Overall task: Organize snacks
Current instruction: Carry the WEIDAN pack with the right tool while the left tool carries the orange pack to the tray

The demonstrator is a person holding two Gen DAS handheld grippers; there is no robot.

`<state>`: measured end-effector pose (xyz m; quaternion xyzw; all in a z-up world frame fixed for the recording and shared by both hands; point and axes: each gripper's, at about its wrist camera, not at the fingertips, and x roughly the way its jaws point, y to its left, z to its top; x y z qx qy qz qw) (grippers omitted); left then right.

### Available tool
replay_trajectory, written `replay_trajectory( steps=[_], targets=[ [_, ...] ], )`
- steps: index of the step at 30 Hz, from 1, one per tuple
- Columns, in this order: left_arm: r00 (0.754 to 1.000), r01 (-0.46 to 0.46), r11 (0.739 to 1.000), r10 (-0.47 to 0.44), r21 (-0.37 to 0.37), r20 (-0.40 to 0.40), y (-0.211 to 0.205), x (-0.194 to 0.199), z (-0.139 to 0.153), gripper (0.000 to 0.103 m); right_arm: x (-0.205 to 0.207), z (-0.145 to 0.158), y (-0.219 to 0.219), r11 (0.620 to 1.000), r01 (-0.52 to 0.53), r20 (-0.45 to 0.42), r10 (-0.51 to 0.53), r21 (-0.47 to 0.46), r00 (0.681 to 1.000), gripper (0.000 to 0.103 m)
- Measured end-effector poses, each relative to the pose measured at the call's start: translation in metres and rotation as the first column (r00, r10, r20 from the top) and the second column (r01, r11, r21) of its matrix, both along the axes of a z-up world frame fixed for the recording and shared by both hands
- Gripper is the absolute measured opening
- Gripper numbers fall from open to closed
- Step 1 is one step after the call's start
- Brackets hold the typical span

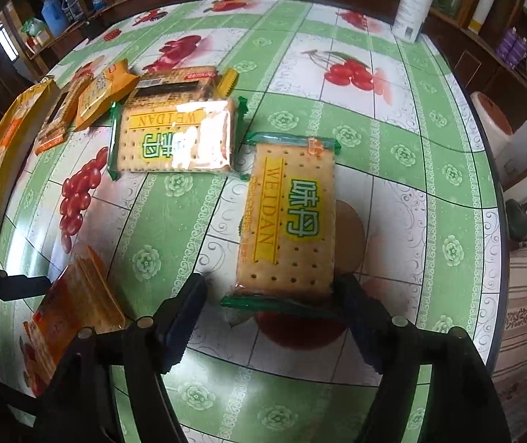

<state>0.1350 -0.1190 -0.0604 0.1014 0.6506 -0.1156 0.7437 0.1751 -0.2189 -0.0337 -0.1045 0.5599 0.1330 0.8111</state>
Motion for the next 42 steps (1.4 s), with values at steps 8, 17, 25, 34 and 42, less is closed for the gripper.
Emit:
replay_trajectory(
  steps=[8,17,25,34,42],
  targets=[
    [0.996,-0.066,0.997,0.067,-0.032,0.056,0.010,-0.010,0.008,0.058,0.002,0.004,-0.008,0.999,0.047,0.017,-0.047,0.004,0.999,0.058],
    [0.990,-0.105,0.989,0.114,-0.102,0.086,0.035,-0.035,0.013,0.055,-0.024,0.005,-0.007,0.996,0.092,0.017,-0.092,0.017,0.996,0.053],
    [0.987,-0.125,0.981,0.139,-0.149,0.084,0.068,-0.065,0.009,0.055,-0.069,0.007,-0.006,0.991,0.112,-0.026,-0.110,0.074,0.994,0.053],
    [0.980,-0.131,0.978,0.153,-0.165,0.130,0.083,-0.113,0.024,0.056,-0.126,0.016,0.009,0.981,0.088,-0.067,-0.077,0.174,0.995,0.052],
    [0.970,-0.159,0.967,0.190,-0.199,0.149,0.107,-0.123,0.033,0.056,-0.159,0.023,0.039,0.967,0.077,-0.112,-0.050,0.245,0.992,0.052]
  ],
)
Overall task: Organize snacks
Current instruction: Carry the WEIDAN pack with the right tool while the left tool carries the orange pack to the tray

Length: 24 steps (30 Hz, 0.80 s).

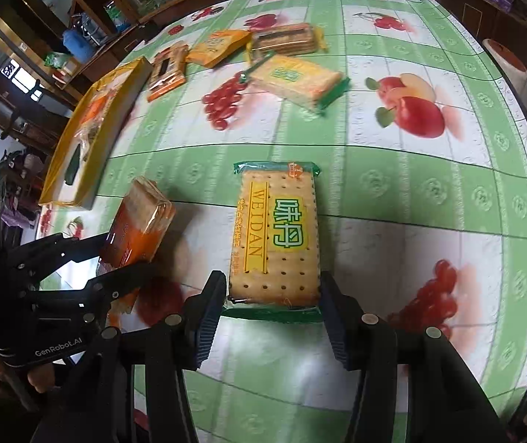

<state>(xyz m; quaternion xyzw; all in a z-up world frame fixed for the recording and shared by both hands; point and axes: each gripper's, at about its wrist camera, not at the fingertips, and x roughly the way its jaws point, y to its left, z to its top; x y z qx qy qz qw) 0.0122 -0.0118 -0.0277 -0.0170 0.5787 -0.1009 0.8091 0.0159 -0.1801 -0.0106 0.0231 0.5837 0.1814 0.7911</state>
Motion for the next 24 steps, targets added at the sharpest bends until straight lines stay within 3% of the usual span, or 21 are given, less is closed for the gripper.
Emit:
replay_trajectory(
  steps=[15,20,24],
  targets=[
    [0.994,-0.086,0.994,0.090,-0.069,0.055,0.073,-0.011,0.041,0.056,-0.003,0.052,0.080,0.979,-0.077,0.032,0.072,0.189,0.997,0.052],
    [0.979,-0.173,0.983,0.179,-0.065,0.100,0.121,0.000,0.059,0.056,0.010,0.065,0.125,0.969,-0.133,0.058,0.123,0.208,0.991,0.052],
    [0.952,-0.274,0.961,0.277,-0.040,0.128,0.171,0.016,0.066,0.056,0.026,0.071,0.168,0.959,-0.183,0.083,0.169,0.215,0.982,0.052]
  ],
)
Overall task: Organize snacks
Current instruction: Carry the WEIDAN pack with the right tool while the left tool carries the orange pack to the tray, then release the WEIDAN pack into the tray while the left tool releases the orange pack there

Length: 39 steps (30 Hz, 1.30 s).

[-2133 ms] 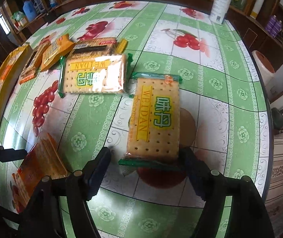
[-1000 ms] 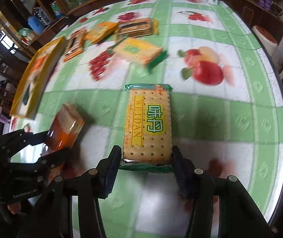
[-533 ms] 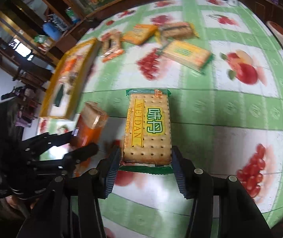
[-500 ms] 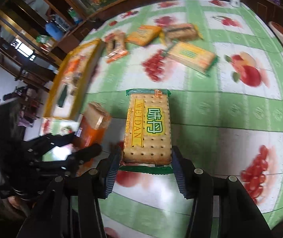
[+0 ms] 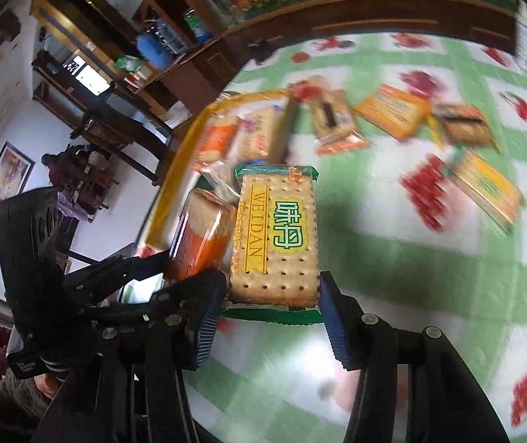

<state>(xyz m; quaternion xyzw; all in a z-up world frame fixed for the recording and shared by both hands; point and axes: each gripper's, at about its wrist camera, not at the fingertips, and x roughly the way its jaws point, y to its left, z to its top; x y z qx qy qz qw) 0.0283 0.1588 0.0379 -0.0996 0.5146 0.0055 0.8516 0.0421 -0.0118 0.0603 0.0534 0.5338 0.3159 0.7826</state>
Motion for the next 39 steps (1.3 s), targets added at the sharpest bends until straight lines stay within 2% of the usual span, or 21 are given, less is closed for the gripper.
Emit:
replay_trajectory(
  steps=[6,15,24,28,33,39],
  targets=[
    [0.995,-0.095,0.992,0.097,0.084,-0.015,0.060,0.029,-0.013,0.056,0.023,-0.010,0.071,0.999,-0.042,0.017,0.042,0.013,0.999,0.052],
    [0.985,-0.136,0.983,0.148,0.126,-0.087,0.094,0.048,-0.050,0.056,0.042,-0.048,0.137,0.995,-0.048,0.050,0.052,-0.082,0.997,0.052],
    [0.980,-0.141,0.977,0.161,0.159,-0.119,0.097,0.048,-0.062,0.056,0.035,-0.065,0.153,0.986,-0.082,0.061,0.092,-0.148,0.994,0.052],
    [0.982,-0.129,0.972,0.153,0.197,-0.108,0.091,0.045,-0.059,0.056,0.029,-0.073,0.155,0.979,-0.115,0.029,0.122,-0.166,0.992,0.054],
    [0.984,-0.121,0.962,0.149,0.244,-0.099,0.081,0.039,-0.061,0.056,0.022,-0.077,0.157,0.966,-0.136,0.051,0.151,-0.219,0.987,0.055],
    [0.984,-0.132,0.959,0.158,0.250,-0.085,0.074,0.029,-0.059,0.056,0.010,-0.070,0.156,0.948,-0.156,0.122,0.196,-0.278,0.973,0.057]
  ],
)
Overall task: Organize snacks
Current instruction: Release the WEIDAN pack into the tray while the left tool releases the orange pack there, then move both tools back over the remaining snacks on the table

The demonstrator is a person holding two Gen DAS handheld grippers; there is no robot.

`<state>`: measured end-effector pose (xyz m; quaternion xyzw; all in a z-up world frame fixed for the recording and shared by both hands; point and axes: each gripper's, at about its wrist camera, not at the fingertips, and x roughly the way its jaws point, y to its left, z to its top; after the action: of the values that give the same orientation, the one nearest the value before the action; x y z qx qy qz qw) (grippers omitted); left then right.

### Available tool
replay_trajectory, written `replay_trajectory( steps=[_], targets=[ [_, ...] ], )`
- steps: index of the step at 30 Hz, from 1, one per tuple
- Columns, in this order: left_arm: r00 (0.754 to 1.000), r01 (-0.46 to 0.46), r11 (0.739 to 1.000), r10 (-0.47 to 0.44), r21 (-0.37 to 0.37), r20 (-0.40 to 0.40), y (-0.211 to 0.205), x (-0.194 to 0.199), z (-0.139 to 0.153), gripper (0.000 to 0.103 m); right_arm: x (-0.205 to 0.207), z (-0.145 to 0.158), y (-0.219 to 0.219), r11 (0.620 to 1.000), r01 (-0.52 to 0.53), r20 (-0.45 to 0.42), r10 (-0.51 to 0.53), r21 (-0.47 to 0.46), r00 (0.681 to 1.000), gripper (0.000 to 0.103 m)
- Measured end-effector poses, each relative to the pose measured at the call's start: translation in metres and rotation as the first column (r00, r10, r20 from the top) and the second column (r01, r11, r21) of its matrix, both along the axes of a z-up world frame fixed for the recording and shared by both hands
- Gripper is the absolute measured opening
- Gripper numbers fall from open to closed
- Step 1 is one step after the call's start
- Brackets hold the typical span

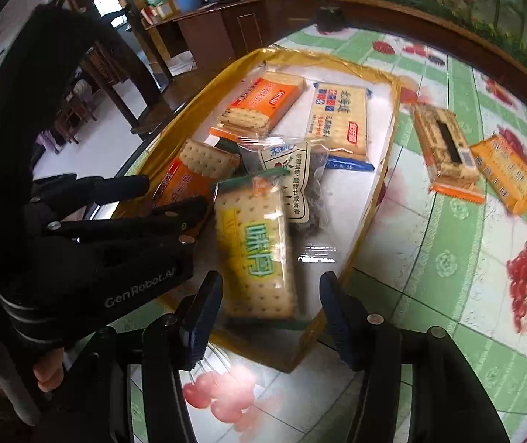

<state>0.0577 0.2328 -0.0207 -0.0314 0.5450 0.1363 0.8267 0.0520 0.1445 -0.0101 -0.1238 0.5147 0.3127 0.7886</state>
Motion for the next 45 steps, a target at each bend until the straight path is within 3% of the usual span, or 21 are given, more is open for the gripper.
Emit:
replay_trajectory(
  steps=[2,12,20,32,38,45],
  targets=[
    [1.000,-0.005,1.000,0.005,-0.001,0.007,-0.002,-0.003,0.002,0.056,-0.005,0.004,-0.002,1.000,-0.005,0.033,0.005,-0.013,0.999,0.058],
    [0.997,0.017,1.000,-0.016,-0.014,0.073,-0.040,-0.025,0.021,0.056,-0.019,0.017,-0.043,1.000,0.009,0.022,-0.010,0.027,1.000,0.058],
    [0.987,0.143,0.988,-0.138,-0.059,0.080,-0.116,-0.025,0.023,0.056,-0.032,0.018,-0.102,0.998,0.046,-0.019,-0.045,0.041,0.999,0.058],
    [0.970,0.244,0.967,-0.245,-0.071,0.004,-0.207,0.001,-0.002,0.056,-0.029,0.000,-0.234,0.977,0.215,-0.067,-0.214,0.007,0.975,0.059],
    [0.972,0.226,0.971,-0.229,-0.075,-0.042,-0.221,0.021,-0.015,0.056,-0.009,-0.006,-0.301,0.946,0.323,-0.080,-0.322,0.001,0.943,0.059],
    [0.980,0.177,0.980,-0.183,-0.088,-0.072,-0.221,0.052,-0.019,0.056,0.026,-0.002,-0.342,0.922,0.386,-0.057,-0.385,0.021,0.921,0.059]
  ],
)
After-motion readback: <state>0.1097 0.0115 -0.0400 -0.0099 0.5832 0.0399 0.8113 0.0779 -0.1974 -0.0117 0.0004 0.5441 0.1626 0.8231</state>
